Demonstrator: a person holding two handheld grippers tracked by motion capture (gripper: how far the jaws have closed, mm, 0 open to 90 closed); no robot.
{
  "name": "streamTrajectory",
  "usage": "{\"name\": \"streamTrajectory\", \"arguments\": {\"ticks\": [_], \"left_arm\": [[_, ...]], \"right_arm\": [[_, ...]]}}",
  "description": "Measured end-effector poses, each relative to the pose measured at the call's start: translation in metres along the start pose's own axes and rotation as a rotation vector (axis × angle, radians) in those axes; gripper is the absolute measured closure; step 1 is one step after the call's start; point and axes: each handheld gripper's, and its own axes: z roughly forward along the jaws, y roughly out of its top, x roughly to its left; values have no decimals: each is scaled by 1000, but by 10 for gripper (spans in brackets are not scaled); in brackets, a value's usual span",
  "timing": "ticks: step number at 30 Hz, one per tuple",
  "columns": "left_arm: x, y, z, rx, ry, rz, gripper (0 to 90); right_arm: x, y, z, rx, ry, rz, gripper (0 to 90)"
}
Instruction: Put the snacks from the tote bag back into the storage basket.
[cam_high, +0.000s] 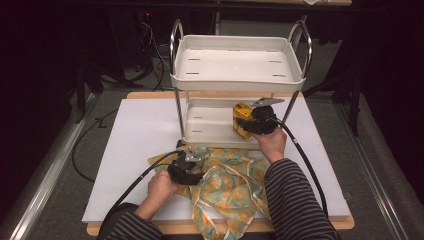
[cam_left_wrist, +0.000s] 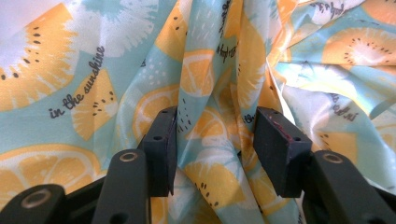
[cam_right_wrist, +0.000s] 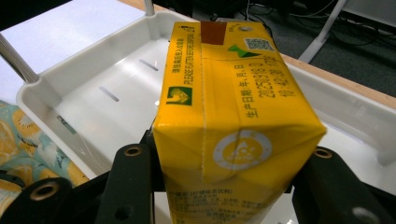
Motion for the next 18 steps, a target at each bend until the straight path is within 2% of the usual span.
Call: {"name": "streamTrajectory", "arguments": {"ticks": [18], "left_arm": [[0, 0, 0, -1, 1, -2, 512]], "right_arm": [[2, -3, 15, 41, 14, 12, 556]]}}
